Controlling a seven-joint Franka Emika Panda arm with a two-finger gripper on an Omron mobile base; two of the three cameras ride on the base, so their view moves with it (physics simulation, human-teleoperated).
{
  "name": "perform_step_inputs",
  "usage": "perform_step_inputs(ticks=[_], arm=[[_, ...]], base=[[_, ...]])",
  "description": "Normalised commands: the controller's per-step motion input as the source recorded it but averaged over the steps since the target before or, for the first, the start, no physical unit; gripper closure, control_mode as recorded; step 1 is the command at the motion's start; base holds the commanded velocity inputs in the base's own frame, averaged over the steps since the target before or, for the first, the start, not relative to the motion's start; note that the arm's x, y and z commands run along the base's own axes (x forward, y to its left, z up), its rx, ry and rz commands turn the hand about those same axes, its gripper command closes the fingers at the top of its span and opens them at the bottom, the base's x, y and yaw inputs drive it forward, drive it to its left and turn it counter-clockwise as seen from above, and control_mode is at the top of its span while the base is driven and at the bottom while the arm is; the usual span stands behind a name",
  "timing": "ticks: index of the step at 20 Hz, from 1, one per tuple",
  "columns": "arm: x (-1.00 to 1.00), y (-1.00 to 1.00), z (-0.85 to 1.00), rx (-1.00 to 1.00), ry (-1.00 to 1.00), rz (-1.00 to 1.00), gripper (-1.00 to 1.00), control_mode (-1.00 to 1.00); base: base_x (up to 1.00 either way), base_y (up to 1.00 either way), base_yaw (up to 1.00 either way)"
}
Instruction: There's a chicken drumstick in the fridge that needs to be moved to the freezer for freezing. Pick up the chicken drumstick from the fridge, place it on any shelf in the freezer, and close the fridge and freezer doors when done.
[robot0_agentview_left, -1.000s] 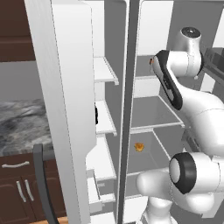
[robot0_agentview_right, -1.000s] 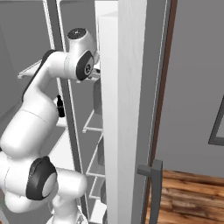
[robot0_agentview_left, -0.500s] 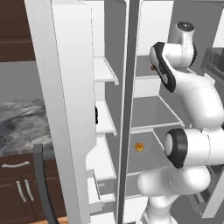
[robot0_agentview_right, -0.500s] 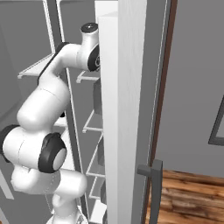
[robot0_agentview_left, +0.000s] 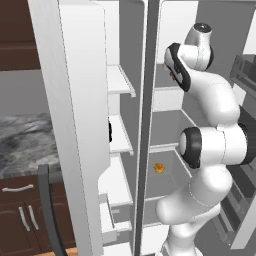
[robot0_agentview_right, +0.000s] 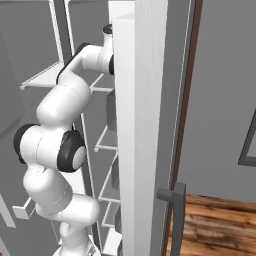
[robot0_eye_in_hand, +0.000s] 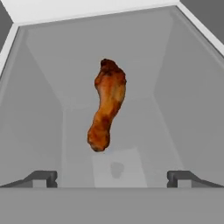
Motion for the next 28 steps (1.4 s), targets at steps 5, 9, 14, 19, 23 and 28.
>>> perform_step_inputs(ticks=[5, 9, 14, 19, 23, 28], arm=[[0.40, 0.00, -0.15, 0.00, 0.00, 0.02, -1.00, -1.00], [0.38, 0.00, -0.35, 0.00, 0.00, 0.02, -1.00, -1.00], [0.44, -0.01, -0.33, 0.00, 0.00, 0.03, -1.00, -1.00], [0.42, -0.02, -0.22, 0.00, 0.00, 0.03, -1.00, -1.00], [0.25, 0.00, -0.40, 0.00, 0.00, 0.02, 1.00, -1.00], [-0.02, 0.00, -0.68, 0.01, 0.03, 0.03, 1.00, -1.00]], base=[[0.00, 0.00, 0.00], [0.00, 0.00, 0.00], [0.00, 0.00, 0.00], [0.00, 0.00, 0.00], [0.00, 0.00, 0.00], [0.00, 0.00, 0.00]])
